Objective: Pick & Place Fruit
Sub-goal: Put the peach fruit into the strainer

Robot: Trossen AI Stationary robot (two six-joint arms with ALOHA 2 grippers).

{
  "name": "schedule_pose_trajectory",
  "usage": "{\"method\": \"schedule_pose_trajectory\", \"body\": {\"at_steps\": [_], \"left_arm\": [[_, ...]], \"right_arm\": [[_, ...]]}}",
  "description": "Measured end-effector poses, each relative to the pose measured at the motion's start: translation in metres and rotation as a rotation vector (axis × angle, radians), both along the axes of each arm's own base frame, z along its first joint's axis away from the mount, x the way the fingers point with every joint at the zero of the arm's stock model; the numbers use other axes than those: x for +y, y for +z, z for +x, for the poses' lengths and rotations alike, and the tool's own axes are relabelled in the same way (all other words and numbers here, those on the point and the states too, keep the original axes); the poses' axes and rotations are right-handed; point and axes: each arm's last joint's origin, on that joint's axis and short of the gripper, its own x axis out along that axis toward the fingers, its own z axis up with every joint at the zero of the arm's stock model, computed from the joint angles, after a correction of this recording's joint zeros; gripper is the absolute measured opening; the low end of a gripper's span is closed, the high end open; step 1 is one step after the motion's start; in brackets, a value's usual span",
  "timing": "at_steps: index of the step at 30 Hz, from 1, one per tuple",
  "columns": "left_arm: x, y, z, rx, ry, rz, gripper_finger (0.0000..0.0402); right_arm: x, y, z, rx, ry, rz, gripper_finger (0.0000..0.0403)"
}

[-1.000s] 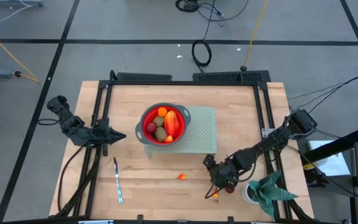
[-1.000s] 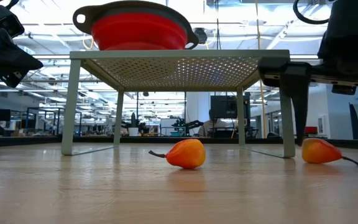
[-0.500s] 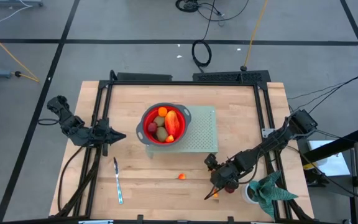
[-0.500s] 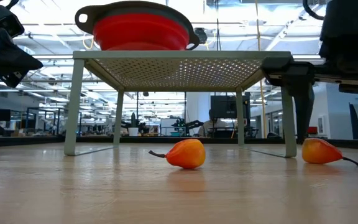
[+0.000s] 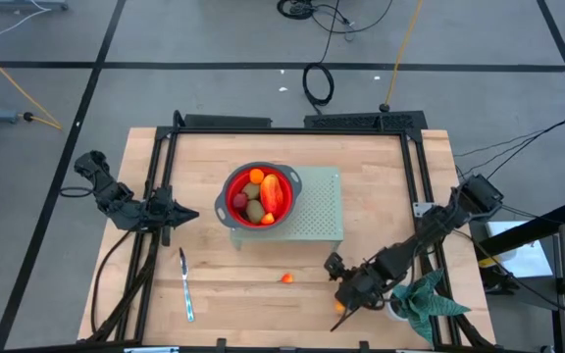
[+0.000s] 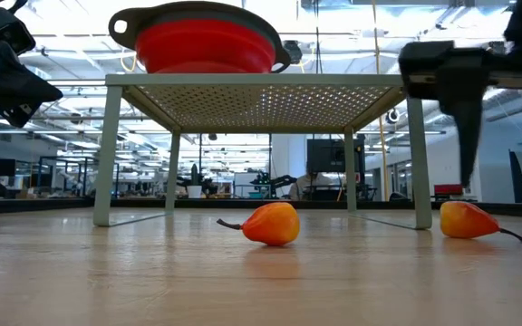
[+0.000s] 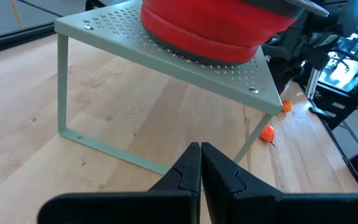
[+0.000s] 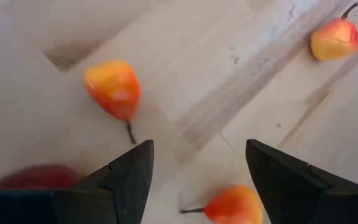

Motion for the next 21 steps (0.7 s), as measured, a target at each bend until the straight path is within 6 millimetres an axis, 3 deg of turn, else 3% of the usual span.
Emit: {"method": "schedule_pose_trajectory", "body": {"at_steps": [8,21], "left_arm": [[0.0,0.0,0.0,0.0,-0.002,0.004,0.001],[0.0,0.0,0.0,0.002,-0.008,0.004,0.001]], "right_arm": [[0.014,0.002,-0.011,0.005,-0.189,0.085,0.0247],[0.015,0.014,-0.018,0.066,-0.587,0.339,0.0247]]}}
